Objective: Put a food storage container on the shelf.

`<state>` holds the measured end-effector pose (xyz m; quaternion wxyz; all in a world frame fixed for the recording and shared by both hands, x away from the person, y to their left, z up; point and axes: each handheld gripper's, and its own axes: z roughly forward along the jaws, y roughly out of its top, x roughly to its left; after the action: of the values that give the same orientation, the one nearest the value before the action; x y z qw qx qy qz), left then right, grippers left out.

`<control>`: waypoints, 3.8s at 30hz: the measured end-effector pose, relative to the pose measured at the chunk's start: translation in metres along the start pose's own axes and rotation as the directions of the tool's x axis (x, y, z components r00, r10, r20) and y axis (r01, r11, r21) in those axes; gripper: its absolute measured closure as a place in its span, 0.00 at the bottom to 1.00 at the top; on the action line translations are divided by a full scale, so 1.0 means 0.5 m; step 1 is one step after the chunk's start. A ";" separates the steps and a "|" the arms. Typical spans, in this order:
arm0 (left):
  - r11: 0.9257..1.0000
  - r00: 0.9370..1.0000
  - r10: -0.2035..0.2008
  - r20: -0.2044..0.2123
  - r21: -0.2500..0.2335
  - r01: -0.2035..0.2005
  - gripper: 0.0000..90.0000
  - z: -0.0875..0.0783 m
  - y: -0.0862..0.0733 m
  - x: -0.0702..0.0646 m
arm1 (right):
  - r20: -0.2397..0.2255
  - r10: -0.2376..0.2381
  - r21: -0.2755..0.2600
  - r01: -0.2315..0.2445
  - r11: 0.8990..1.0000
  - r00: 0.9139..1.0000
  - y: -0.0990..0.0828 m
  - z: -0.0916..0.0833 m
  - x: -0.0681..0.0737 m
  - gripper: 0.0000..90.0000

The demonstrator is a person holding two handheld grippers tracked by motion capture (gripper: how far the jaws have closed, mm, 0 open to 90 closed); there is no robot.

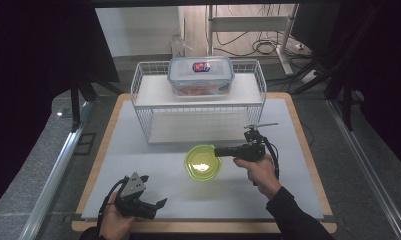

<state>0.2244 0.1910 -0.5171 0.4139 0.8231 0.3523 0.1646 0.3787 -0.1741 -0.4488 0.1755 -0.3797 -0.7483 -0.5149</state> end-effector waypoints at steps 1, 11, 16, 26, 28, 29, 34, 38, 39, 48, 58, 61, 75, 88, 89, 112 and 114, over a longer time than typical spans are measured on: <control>1.000 1.000 0.000 0.000 0.000 0.000 0.02 0.000 0.000 0.000 | 0.000 -0.002 -0.006 0.002 1.000 1.000 0.002 -0.003 0.001 0.94; 1.000 1.000 -0.004 -0.001 -0.004 0.004 0.02 0.000 0.000 0.001 | -0.019 -0.007 -0.064 0.006 0.998 1.000 0.031 -0.034 0.020 0.94; 1.000 1.000 -0.004 -0.002 -0.004 0.004 0.02 0.000 0.000 0.001 | -0.031 -0.024 -0.092 0.021 0.995 0.999 0.052 -0.047 0.036 0.94; 1.000 1.000 -0.001 -0.003 -0.003 0.001 0.02 -0.001 0.000 0.001 | -0.053 -0.047 -0.140 0.040 0.989 0.997 0.097 -0.074 0.072 0.94; 1.000 1.000 -0.003 -0.003 -0.003 0.003 0.02 -0.001 0.000 0.001 | -0.052 -0.053 -0.150 0.044 0.988 0.997 0.108 -0.080 0.078 0.94; 1.000 1.000 -0.002 -0.003 -0.003 0.002 0.02 -0.001 0.000 0.002 | -0.053 -0.054 -0.156 0.045 0.987 0.997 0.113 -0.083 0.080 0.94; 1.000 1.000 0.000 -0.003 -0.005 0.000 0.02 -0.001 0.000 0.002 | -0.058 -0.061 -0.190 0.049 0.980 0.996 0.144 -0.101 0.096 0.94; 1.000 1.000 -0.002 -0.003 -0.012 0.002 0.02 -0.002 0.000 0.002 | -0.058 -0.063 -0.217 0.049 0.975 0.996 0.169 -0.115 0.106 0.94; 1.000 1.000 -0.003 -0.003 -0.012 0.003 0.02 -0.002 0.000 0.002 | -0.059 -0.063 -0.223 0.048 0.974 0.996 0.175 -0.118 0.109 0.94; 1.000 1.000 -0.005 -0.001 -0.018 0.005 0.02 -0.002 0.000 0.002 | -0.073 -0.051 -0.274 0.029 0.961 0.996 0.233 -0.141 0.131 0.94; 1.000 1.000 -0.005 0.002 -0.018 0.005 0.02 -0.003 0.000 0.002 | -0.029 -0.030 -0.339 0.018 0.941 0.999 0.312 -0.161 0.147 0.94; 1.000 1.000 -0.005 0.004 -0.020 0.005 0.02 -0.004 0.000 0.002 | -0.013 -0.019 -0.351 0.014 0.936 1.000 0.336 -0.157 0.147 0.94; 1.000 1.000 -0.003 0.023 -0.024 0.004 0.02 -0.004 -0.001 0.002 | 0.050 0.053 -0.394 -0.029 0.919 0.997 0.426 -0.099 0.114 0.94; 1.000 0.999 0.000 0.037 -0.028 0.001 0.02 -0.003 -0.001 0.002 | 0.076 0.134 -0.429 -0.089 0.899 0.988 0.465 -0.066 0.080 0.93; 1.000 0.999 0.000 0.038 -0.028 0.001 0.02 -0.003 -0.001 0.002 | 0.083 0.132 -0.434 -0.083 0.897 0.988 0.465 -0.065 0.080 0.93; 1.000 0.999 0.005 0.044 -0.012 -0.004 0.02 0.001 -0.001 0.001 | 0.144 0.175 -0.424 -0.099 0.900 0.974 0.453 -0.038 0.083 0.75; 1.000 0.999 0.007 0.043 -0.011 -0.006 0.02 0.001 -0.001 0.001 | 0.160 0.172 -0.422 -0.090 0.902 0.972 0.452 -0.038 0.086 0.69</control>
<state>0.2247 0.1912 -0.5178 0.4252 0.8254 0.3397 0.1500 0.5176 -0.1334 -0.2692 0.0523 -0.5057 -0.6090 -0.6088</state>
